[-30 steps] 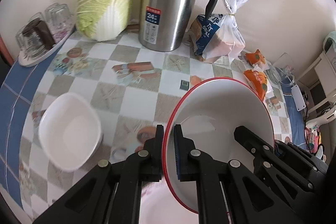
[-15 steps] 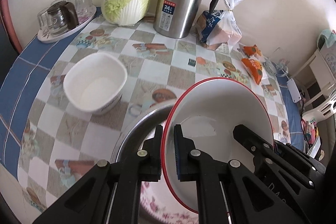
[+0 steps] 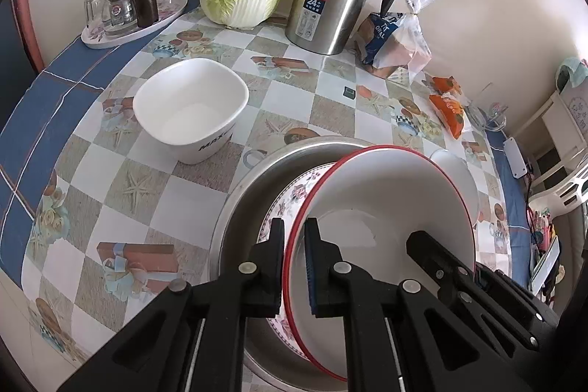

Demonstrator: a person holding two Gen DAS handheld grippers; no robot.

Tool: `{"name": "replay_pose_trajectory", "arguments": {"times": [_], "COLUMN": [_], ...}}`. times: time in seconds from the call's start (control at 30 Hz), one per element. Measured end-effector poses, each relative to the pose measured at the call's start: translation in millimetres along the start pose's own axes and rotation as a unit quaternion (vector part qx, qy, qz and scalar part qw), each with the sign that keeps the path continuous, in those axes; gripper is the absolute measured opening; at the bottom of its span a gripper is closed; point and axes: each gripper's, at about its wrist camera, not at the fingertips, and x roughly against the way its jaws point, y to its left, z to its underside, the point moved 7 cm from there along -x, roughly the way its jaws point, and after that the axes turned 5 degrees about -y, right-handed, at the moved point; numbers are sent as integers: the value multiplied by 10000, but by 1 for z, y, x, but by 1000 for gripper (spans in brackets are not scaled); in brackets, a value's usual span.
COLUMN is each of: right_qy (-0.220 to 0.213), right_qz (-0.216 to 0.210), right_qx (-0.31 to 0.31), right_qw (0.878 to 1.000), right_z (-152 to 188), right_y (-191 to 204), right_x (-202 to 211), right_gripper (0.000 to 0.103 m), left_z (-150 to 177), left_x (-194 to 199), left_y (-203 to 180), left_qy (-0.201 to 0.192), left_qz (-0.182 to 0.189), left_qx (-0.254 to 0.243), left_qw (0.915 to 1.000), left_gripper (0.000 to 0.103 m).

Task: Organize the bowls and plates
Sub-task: 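Lift the red-rimmed bowl with both grippers and carry it over the basin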

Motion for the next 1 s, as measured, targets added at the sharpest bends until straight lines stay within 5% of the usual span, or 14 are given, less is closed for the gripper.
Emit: {"name": "replay_pose_trajectory", "arguments": {"times": [1.0], "right_qy": [398], "right_qz": [27], "right_qx": [-406], "right_qw": [9984], "right_z": [16], "right_y": [-24], "right_x": [-22], "right_gripper": [9], "left_z": [14], "left_x": [-27], "left_y": [-9], "left_qy": [190], "left_qz": [178], "left_qx": [-43], "left_qw": [9997], "left_gripper": [9]}}
